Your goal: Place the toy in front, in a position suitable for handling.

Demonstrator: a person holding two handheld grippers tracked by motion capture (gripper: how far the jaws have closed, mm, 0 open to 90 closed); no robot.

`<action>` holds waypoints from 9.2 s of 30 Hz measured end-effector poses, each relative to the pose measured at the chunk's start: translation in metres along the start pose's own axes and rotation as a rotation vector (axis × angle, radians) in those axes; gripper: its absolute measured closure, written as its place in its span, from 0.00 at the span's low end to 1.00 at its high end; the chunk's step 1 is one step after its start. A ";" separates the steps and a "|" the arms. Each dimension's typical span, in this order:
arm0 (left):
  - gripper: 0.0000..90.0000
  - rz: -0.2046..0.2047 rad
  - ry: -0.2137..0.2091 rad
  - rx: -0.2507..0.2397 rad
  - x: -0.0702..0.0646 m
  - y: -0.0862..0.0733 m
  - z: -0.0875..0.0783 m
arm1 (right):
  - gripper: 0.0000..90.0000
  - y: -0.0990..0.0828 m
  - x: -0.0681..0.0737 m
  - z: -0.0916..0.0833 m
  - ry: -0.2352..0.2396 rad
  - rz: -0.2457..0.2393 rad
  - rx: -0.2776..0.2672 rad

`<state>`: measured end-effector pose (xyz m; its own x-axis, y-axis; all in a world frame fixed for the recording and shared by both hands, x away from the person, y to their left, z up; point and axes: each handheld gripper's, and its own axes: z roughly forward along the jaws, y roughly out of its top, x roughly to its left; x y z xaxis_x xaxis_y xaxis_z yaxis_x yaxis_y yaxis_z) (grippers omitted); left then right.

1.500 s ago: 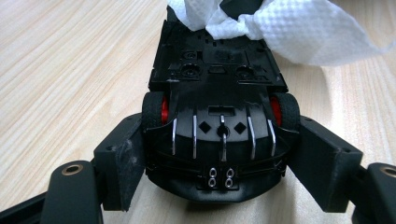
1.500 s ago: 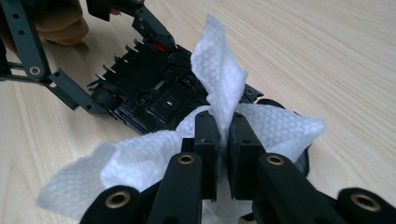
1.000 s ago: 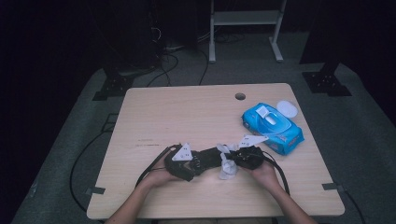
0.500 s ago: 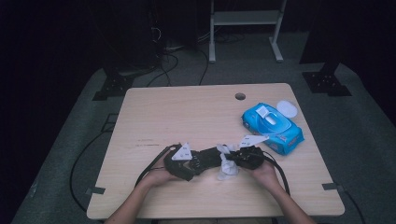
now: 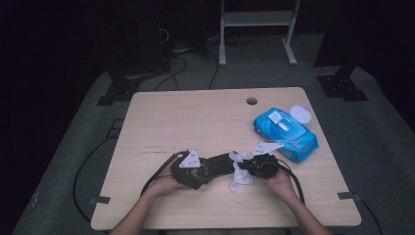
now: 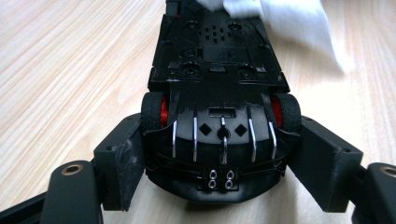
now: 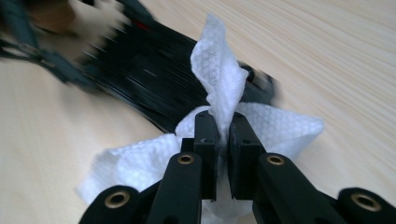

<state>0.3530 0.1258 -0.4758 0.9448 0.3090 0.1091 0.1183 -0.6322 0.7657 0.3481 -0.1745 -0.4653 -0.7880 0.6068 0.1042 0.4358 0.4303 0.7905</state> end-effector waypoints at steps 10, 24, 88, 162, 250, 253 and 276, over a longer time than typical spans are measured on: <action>0.27 0.000 -0.009 -0.006 -0.001 0.000 -0.001 | 0.92 0.006 0.015 0.007 0.057 -0.027 -0.016; 0.27 0.028 -0.040 0.007 -0.005 -0.001 0.001 | 0.92 0.021 0.024 0.019 0.078 -0.034 -0.017; 0.27 0.049 -0.027 0.002 -0.005 0.003 0.002 | 0.92 0.012 0.026 0.007 0.097 -0.054 0.026; 0.25 0.014 -0.038 0.010 0.003 -0.002 0.002 | 0.91 0.010 0.017 0.010 0.131 -0.015 0.040; 0.40 -0.108 -0.077 -0.085 0.008 0.008 -0.004 | 0.94 -0.011 0.028 0.002 0.128 -0.039 0.009; 0.41 -0.096 -0.086 -0.084 0.007 0.008 -0.004 | 0.94 -0.012 0.028 0.003 0.135 -0.040 0.016; 0.64 0.014 -0.022 -0.074 -0.005 0.008 -0.002 | 0.94 0.008 0.049 -0.003 0.208 -0.056 -0.070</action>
<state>0.3486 0.1207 -0.4686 0.9527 0.2845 0.1067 0.0831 -0.5819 0.8090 0.3119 -0.1426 -0.4520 -0.8861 0.4291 0.1753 0.3631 0.4073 0.8380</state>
